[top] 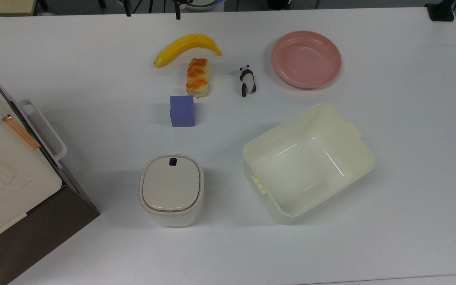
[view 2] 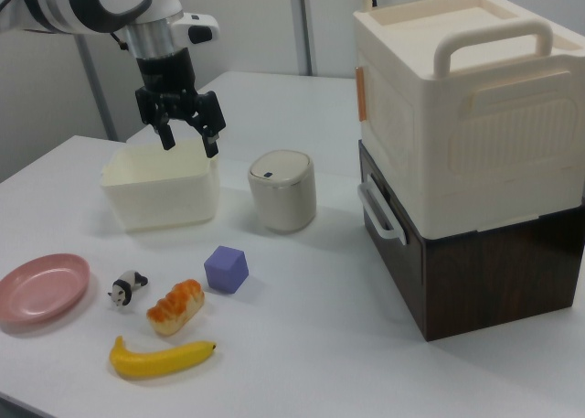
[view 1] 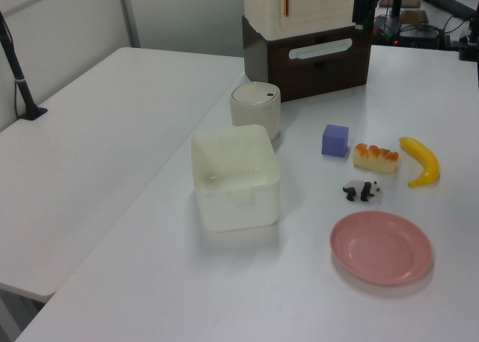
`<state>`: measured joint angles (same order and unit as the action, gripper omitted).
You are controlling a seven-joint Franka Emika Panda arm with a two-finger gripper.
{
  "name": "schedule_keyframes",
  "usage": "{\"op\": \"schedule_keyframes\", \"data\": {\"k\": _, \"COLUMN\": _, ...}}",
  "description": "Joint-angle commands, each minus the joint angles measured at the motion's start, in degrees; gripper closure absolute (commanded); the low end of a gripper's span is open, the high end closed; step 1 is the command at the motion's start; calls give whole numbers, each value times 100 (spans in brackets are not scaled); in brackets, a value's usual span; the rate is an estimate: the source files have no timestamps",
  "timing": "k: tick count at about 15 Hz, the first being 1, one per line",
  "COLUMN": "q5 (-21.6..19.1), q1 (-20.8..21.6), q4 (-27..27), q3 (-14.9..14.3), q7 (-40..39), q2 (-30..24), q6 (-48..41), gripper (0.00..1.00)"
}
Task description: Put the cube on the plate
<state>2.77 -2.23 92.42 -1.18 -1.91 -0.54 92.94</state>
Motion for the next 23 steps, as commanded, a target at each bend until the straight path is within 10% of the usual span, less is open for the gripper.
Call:
{"op": "schedule_keyframes", "data": {"k": 1, "q5": -22, "q1": 30, "q4": 56, "q3": -40, "q7": -151, "q2": -34, "q6": 23, "gripper": 0}}
{"op": "schedule_keyframes", "data": {"k": 23, "q5": -92, "q1": 74, "q4": 302, "q3": -49, "q7": -872, "q2": 71, "q6": 119, "gripper": 0}}
